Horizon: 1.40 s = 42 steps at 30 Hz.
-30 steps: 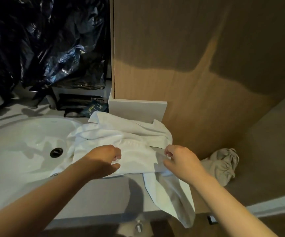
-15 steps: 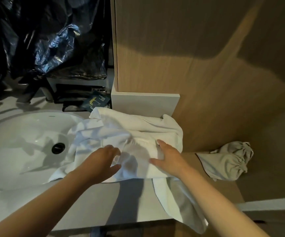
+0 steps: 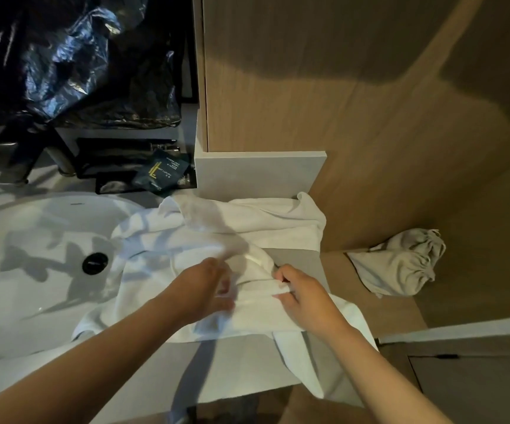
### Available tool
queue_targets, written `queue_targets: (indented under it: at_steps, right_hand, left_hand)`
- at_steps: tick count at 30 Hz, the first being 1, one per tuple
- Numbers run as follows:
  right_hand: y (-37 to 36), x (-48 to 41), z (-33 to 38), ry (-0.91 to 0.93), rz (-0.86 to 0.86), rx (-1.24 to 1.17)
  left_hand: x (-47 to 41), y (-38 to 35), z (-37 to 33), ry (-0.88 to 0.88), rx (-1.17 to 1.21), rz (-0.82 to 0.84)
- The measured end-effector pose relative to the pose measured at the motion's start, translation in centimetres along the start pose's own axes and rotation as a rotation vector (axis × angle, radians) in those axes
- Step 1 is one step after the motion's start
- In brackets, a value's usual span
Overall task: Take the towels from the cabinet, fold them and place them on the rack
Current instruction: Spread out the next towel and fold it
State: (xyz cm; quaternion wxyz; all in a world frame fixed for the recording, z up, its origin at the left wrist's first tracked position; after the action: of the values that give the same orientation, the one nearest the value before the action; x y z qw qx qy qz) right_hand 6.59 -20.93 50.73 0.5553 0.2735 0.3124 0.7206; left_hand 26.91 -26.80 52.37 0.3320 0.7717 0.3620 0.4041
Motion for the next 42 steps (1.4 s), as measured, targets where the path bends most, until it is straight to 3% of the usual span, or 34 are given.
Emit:
queue_targets:
  at_steps: [9, 16, 20, 22, 27, 31, 33, 39, 42]
  right_hand:
    - [0.6, -0.7, 0.1, -0.005, 0.005, -0.072]
    - [2.6, -1.8, -0.1, -0.076, -0.049, -0.189]
    - [2.6, -2.1, 0.4, -0.088, 0.082, -0.220]
    - [2.5, -2.0, 1.2, -0.050, 0.098, -0.173]
    - [4.0, -2.1, 3.3, 0.057, -0.087, -0.153]
    - [7.0, -1.2, 3.1, -0.044, -0.340, -0.336]
    - [8.6, -0.7, 3.0, -0.074, -0.416, -0.378]
    - [10.7, -1.0, 6.2, 0.016, -0.327, -0.354]
    - [12.0, -1.3, 8.1, 0.087, -0.379, -0.261]
  left_hand:
    - [0.2, 0.6, 0.0, -0.082, 0.005, -0.089]
    - [0.2, 0.9, 0.8, 0.004, 0.121, -0.112]
    - [0.1, 1.6, 0.8, 0.028, 0.205, -0.178]
    - [0.2, 2.2, 0.6, 0.025, 0.281, -0.210]
    - [0.8, 3.6, -0.4, 0.027, 0.645, -0.198]
    - [1.2, 3.6, -0.1, 0.046, 0.422, -0.148]
    - [1.5, 3.7, -0.1, 0.046, 0.421, -0.164]
    - [2.8, 5.9, -3.7, -0.165, 0.394, -0.255]
    - [3.2, 7.1, -5.7, -0.259, 0.361, -0.280]
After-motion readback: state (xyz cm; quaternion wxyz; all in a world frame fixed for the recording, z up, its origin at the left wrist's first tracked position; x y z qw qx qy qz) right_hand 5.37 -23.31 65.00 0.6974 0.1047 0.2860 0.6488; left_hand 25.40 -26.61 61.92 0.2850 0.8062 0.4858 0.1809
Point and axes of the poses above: each hand's wrist, its own x-axis away from the middle knuckle, its own y-axis out of the back of the hand, z = x × y, the point moved 4 cm from there along -x, towards the middle knuckle, and after that the axes turned 11 degrees about y, right-handed, at the moved point
